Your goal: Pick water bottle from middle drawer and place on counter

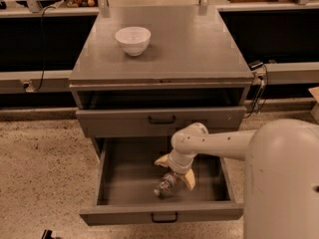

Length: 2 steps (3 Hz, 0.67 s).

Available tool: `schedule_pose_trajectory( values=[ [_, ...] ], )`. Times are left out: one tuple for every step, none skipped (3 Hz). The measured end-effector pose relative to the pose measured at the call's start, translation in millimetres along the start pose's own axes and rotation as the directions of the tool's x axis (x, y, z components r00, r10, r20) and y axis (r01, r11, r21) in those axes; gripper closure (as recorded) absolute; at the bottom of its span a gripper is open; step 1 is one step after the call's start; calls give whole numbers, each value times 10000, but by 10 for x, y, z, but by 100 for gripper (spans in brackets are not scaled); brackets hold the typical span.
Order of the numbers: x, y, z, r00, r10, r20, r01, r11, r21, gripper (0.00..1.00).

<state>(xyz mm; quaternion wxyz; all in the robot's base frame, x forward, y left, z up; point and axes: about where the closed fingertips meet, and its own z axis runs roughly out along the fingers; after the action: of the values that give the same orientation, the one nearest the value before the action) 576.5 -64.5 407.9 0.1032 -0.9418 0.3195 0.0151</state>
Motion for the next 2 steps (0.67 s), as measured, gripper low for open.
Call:
schedule_pose_trajectory(
  values=[
    [24, -41, 174, 9989, -400, 225, 408, 9984, -389, 0],
    [47, 27, 289, 9973, -592, 443, 612, 9971, -455, 0]
  ],
)
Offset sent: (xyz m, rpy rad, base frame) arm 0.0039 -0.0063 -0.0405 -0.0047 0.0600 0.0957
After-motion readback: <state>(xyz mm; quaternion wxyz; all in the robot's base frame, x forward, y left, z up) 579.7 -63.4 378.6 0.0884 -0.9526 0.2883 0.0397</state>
